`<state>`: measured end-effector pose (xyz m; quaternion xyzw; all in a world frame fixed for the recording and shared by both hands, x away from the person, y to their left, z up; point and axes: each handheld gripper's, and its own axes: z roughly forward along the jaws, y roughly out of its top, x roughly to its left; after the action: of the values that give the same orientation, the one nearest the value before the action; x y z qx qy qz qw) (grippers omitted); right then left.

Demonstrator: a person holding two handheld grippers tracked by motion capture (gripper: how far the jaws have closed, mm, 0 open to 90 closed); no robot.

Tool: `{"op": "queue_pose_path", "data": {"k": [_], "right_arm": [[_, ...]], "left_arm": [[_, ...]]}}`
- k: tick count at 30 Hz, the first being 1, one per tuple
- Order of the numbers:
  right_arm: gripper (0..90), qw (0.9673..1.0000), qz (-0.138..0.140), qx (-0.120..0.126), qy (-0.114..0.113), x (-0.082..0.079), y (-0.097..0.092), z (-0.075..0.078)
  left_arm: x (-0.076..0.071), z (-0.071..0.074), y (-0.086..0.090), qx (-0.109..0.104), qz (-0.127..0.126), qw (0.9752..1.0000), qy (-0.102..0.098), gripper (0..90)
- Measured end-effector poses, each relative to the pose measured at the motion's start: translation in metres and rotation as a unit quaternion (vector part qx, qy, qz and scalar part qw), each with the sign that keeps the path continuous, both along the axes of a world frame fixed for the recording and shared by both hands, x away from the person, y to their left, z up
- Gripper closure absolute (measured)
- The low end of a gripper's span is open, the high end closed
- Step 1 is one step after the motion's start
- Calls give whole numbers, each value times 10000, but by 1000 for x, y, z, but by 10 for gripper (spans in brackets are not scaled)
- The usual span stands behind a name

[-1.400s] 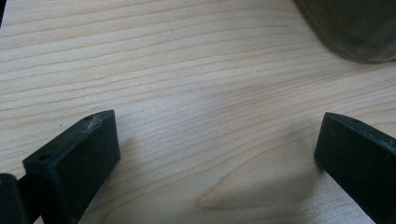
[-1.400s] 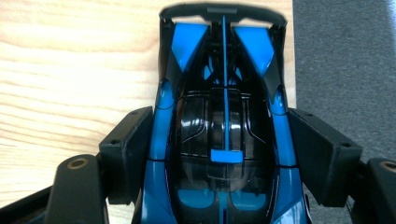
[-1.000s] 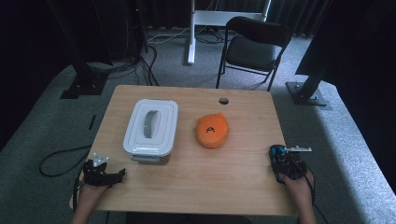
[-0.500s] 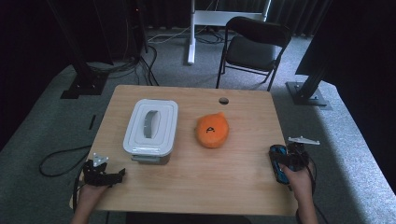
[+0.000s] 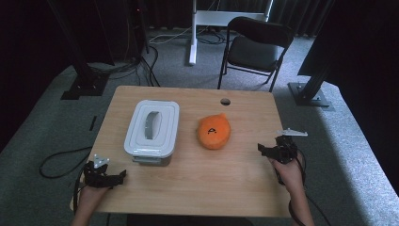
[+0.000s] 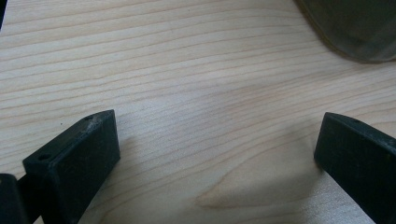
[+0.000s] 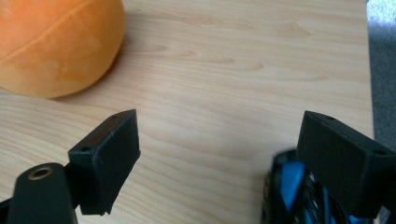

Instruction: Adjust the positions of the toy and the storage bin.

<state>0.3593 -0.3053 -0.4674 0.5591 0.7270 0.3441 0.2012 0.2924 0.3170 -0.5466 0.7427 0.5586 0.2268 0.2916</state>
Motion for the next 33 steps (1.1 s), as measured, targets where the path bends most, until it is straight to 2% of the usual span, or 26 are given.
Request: {"op": "queue_pose_path", "data": {"k": [12, 14, 24, 33], "right_arm": [[127, 9988, 450, 207, -34, 24, 35, 3], [128, 9986, 512, 146, -50, 28, 41, 4], [140, 9962, 860, 142, -19, 45, 65, 6], [155, 9923, 1223, 121, 135, 62, 87, 4]], "left_arm": [[0, 0, 0, 3, 0, 10000, -1, 5], [0, 0, 0, 1, 0, 10000, -2, 5], [0, 0, 0, 1, -9, 10000, -2, 5], [0, 0, 0, 2, -10, 10000, -2, 5]]}}
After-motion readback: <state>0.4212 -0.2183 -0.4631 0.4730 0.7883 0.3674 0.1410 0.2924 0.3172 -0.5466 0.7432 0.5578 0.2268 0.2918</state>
